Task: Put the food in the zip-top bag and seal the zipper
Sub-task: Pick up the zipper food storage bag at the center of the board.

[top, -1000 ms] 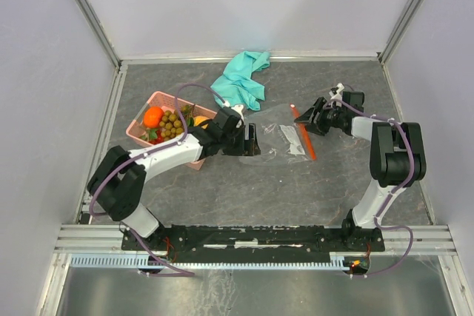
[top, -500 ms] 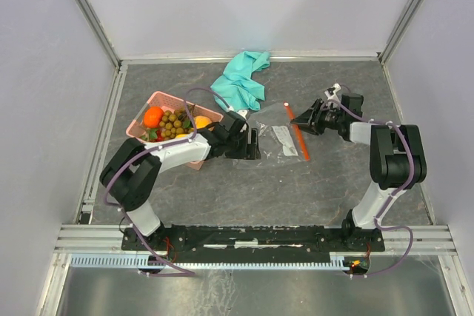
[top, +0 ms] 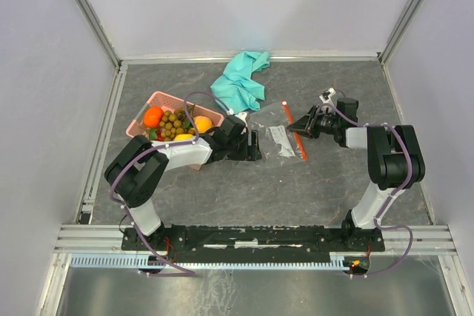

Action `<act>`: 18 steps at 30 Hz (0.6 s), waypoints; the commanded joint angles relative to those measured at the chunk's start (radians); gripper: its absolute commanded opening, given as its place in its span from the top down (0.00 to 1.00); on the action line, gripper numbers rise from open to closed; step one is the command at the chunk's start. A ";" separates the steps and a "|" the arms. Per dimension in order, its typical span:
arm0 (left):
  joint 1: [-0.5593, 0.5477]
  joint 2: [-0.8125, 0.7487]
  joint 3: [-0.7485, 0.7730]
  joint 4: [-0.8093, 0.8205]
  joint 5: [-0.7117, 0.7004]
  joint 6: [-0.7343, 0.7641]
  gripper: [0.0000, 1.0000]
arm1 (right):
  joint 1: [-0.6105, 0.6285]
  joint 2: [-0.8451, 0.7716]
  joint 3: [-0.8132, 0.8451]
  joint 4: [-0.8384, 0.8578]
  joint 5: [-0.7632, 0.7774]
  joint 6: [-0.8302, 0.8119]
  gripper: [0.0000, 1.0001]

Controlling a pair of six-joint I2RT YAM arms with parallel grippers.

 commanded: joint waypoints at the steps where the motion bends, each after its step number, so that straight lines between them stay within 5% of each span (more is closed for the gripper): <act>1: -0.006 -0.046 -0.040 0.042 -0.034 -0.036 0.20 | 0.006 -0.061 0.004 0.034 -0.029 -0.010 0.78; 6: -0.006 -0.127 -0.043 0.035 -0.061 -0.047 0.19 | 0.009 -0.166 0.043 -0.146 0.012 -0.114 0.97; 18: -0.004 -0.306 0.124 -0.145 -0.147 -0.075 0.09 | 0.082 -0.457 0.265 -0.751 0.328 -0.453 0.98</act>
